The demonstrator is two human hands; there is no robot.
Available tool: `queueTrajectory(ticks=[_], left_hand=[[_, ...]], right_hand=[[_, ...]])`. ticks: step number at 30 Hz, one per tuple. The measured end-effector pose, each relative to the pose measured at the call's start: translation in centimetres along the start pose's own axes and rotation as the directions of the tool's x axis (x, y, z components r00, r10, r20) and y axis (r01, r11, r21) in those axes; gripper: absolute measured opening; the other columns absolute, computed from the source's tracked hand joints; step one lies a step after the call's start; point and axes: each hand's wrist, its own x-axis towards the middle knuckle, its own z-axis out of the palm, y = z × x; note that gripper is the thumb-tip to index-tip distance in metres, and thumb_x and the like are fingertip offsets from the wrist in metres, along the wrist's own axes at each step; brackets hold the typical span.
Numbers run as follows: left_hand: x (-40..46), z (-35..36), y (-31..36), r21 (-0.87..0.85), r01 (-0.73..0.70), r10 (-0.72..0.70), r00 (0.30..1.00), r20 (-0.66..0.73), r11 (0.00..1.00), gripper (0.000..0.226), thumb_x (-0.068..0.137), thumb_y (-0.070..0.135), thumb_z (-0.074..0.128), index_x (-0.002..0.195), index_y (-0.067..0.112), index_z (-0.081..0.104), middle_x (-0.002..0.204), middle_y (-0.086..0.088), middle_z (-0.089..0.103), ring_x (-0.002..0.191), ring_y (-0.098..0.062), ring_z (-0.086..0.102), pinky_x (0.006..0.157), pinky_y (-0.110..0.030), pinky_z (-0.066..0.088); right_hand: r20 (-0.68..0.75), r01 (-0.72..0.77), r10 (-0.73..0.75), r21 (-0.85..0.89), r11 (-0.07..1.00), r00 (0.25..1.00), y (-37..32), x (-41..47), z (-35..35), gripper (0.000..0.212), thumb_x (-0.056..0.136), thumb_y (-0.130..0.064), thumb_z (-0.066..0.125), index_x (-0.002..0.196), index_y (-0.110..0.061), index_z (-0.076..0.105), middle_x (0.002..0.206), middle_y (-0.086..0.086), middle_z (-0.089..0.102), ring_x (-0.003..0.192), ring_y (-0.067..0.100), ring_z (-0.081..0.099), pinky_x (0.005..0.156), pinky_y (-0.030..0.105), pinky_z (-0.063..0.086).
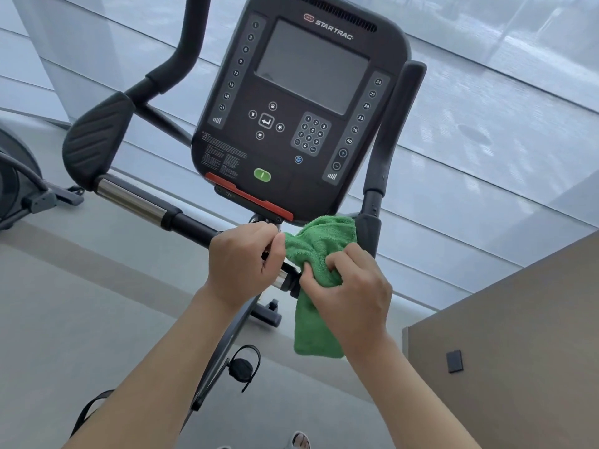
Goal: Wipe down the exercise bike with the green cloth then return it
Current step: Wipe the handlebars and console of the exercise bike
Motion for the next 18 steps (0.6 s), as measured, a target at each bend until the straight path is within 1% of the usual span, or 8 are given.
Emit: queueTrajectory(ticks=[2,5,11,13,14,15,17,18], left_hand=[[0.0,0.2,-0.1,0.002,-0.007,0.007,1.000,-0.002,1.000,0.045,0.106,0.024,0.044,0.062,0.017,0.042,0.057,0.008,0.032,0.048,-0.017,0.031,0.047,-0.029,0.023],[-0.1,0.3,-0.3,0.009,-0.010,0.010,1.000,-0.012,1.000,0.042,0.104,0.020,0.047,0.064,0.022,0.037,0.059,0.010,0.028,0.050,-0.015,0.027,0.051,-0.027,0.017],[0.0,0.1,0.0,0.007,-0.004,0.004,1.000,-0.002,1.000,0.047,0.107,0.024,0.040,0.060,0.017,0.041,0.057,0.009,0.030,0.048,-0.015,0.027,0.052,-0.021,0.012],[0.0,0.0,0.0,0.013,0.004,-0.004,1.000,0.015,1.000,0.045,0.105,0.021,0.044,0.060,0.016,0.043,0.055,0.007,0.033,0.047,-0.016,0.030,0.051,-0.021,0.013],[0.0,-0.1,0.0,0.013,0.010,-0.011,1.000,0.023,1.000,0.044,0.104,0.020,0.045,0.060,0.016,0.043,0.054,0.006,0.035,0.047,-0.016,0.032,0.050,-0.022,0.015],[0.0,-0.2,0.1,0.011,0.016,-0.016,0.999,0.031,1.000,0.044,0.104,0.020,0.046,0.061,0.015,0.044,0.054,0.005,0.037,0.047,-0.017,0.033,0.049,-0.024,0.016],[0.0,-0.3,0.2,0.003,0.021,-0.021,0.999,0.039,1.000,0.043,0.103,0.019,0.047,0.061,0.015,0.044,0.054,0.005,0.037,0.046,-0.017,0.033,0.048,-0.026,0.019],[0.0,-0.3,0.2,-0.002,0.021,-0.021,0.999,0.039,1.000,0.042,0.103,0.018,0.048,0.061,0.016,0.044,0.055,0.006,0.036,0.047,-0.017,0.033,0.048,-0.026,0.019]], right_hand=[[0.005,-0.004,0.004,-0.013,1.000,1.000,0.2,1.6,0.4,0.038,0.077,-0.046,0.078,0.064,-0.020,0.054,0.071,-0.010,0.048,0.065,0.014,0.047,0.049,0.027,0.039],[0.078,-0.061,0.063,-0.032,0.998,0.995,0.4,4.6,1.2,0.041,0.076,-0.045,0.079,0.065,-0.017,0.051,0.073,-0.006,0.050,0.066,0.017,0.049,0.051,0.030,0.044],[0.128,-0.098,0.105,-0.058,0.994,0.986,0.9,8.2,1.9,0.040,0.078,-0.040,0.081,0.067,-0.013,0.053,0.074,-0.003,0.050,0.064,0.021,0.047,0.058,0.030,0.038],[0.124,-0.086,0.093,-0.063,0.994,0.988,0.8,8.6,1.7,0.037,0.080,-0.039,0.080,0.070,-0.013,0.055,0.079,-0.004,0.051,0.070,0.020,0.048,0.059,0.032,0.044],[0.124,-0.055,0.063,-0.065,0.996,0.990,0.7,8.6,1.4,0.032,0.081,-0.039,0.080,0.076,-0.014,0.060,0.085,-0.004,0.053,0.076,0.020,0.051,0.062,0.034,0.048],[0.137,0.002,0.007,-0.065,0.998,0.991,0.8,8.3,1.0,0.025,0.083,-0.037,0.080,0.089,-0.016,0.068,0.096,-0.003,0.056,0.086,0.020,0.053,0.069,0.036,0.051],[0.208,0.138,-0.124,-0.054,0.989,0.970,1.0,7.1,0.2,0.034,0.091,-0.032,0.075,0.123,-0.019,0.070,0.121,-0.001,0.056,0.108,0.024,0.053,0.089,0.039,0.050],[0.237,0.187,-0.176,-0.027,0.982,0.955,1.3,6.2,-0.3,0.034,0.096,-0.028,0.070,0.130,-0.019,0.069,0.129,-0.001,0.056,0.116,0.026,0.052,0.097,0.042,0.047]])
